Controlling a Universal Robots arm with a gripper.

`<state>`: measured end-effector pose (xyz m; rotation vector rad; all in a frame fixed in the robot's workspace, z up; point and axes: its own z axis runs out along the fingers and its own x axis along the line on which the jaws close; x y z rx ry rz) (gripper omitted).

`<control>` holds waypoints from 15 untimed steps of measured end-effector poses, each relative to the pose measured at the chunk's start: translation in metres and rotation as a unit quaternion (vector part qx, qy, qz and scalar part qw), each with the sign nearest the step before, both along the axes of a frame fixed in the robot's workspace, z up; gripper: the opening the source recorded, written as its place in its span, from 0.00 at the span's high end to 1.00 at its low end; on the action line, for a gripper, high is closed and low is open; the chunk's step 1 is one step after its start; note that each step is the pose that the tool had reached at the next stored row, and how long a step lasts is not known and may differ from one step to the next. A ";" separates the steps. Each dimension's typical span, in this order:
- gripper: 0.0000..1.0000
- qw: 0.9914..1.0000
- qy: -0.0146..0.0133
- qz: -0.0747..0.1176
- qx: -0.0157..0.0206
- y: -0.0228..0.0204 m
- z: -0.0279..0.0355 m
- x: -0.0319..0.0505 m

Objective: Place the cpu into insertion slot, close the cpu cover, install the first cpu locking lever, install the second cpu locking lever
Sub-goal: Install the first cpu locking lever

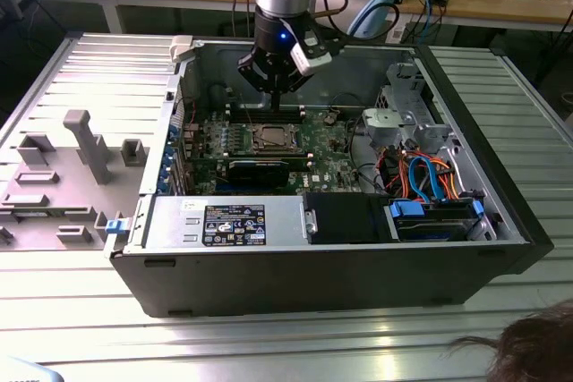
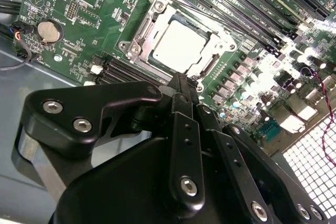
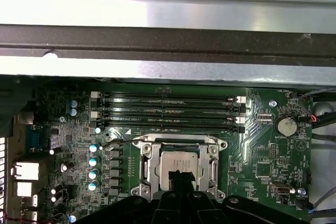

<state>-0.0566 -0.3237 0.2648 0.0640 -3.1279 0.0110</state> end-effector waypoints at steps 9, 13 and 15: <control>0.89 1.000 0.000 0.000 0.000 0.0016 0.0000 -0.0018; 0.89 1.000 0.000 0.000 0.000 0.0027 0.0000 -0.0032; 0.89 1.000 0.000 0.000 0.000 0.0031 0.0000 -0.0035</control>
